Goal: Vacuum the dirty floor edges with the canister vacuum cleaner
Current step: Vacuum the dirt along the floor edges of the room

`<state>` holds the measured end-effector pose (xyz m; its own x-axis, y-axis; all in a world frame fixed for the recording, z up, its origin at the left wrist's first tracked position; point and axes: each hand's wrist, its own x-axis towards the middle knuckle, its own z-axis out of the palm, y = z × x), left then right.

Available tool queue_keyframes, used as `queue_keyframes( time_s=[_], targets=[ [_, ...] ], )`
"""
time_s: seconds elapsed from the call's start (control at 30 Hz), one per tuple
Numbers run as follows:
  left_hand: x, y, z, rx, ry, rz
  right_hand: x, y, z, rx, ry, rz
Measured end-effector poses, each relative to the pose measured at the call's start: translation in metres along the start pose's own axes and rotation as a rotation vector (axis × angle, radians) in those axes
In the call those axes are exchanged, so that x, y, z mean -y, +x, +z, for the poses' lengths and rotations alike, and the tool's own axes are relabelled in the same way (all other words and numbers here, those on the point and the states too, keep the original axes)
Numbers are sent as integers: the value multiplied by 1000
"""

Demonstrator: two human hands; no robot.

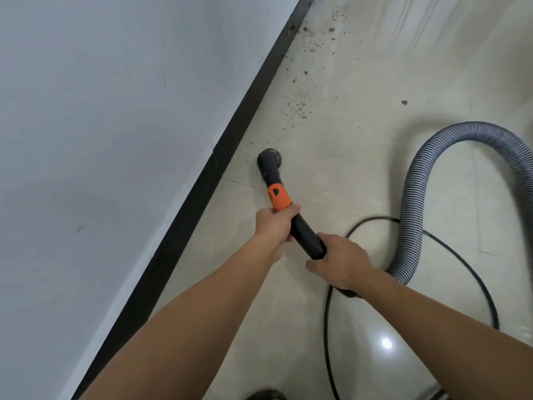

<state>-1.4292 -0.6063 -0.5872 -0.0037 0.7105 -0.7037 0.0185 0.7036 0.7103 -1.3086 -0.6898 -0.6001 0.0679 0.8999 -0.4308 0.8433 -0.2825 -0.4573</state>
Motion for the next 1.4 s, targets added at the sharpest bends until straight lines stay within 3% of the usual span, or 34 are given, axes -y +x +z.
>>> queue_keyframes(
  time_s=[0.17,0.33,0.53,0.73,0.93,1.07,1.27,1.4],
  targets=[
    [13,9,-27,11,-89,-52,5,16,3,47,-186,-89],
    [-14,31,-24,-48,-32,44,29,40,5,-27,-73,-31],
    [-13,48,-25,7,-41,53,19,64,-5,3,-186,-58],
    [-63,76,-4,-42,4,103,35,100,-29,-17,-2,11],
    [0,25,-28,-93,-11,35,16,42,-2,123,-116,-102],
    [3,33,-14,-114,32,77,1,56,-10,125,-147,-129],
    [-71,101,29,35,154,95,9,112,-45,-18,13,36],
    [-76,78,32,73,277,20,13,84,-39,15,128,93]
  ],
)
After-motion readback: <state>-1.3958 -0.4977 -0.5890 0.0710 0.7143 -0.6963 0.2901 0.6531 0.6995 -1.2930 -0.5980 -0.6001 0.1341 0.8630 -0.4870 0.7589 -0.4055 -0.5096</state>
